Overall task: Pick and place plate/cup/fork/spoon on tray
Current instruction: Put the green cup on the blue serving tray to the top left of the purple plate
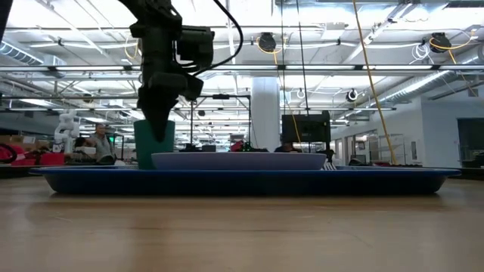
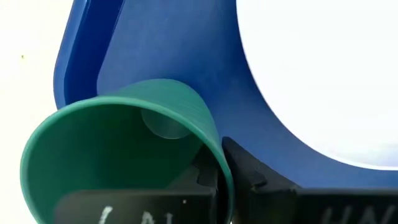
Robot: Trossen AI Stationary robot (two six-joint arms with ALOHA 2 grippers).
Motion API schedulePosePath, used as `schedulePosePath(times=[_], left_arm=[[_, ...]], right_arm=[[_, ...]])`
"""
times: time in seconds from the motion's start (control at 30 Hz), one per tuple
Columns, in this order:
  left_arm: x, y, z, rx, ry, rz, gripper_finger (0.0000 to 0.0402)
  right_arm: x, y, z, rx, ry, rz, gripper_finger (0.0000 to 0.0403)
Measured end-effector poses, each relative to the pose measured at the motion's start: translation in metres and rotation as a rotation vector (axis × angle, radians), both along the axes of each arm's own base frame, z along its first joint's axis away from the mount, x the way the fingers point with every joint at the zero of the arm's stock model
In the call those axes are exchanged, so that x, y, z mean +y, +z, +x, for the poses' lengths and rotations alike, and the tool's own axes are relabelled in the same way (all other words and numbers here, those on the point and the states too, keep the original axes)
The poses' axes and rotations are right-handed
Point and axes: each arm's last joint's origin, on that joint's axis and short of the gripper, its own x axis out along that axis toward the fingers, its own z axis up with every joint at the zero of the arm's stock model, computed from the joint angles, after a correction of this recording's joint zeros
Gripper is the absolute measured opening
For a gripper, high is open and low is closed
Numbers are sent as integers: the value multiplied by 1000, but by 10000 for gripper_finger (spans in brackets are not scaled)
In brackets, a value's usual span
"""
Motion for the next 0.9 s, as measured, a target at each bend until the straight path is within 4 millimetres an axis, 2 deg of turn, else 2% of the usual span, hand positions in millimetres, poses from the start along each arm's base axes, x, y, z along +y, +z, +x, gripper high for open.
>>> schedulePosePath(times=[0.9], left_arm=[[0,0,0,-4,-18,3,17]], right_arm=[[0,0,0,-3,0,6,116]])
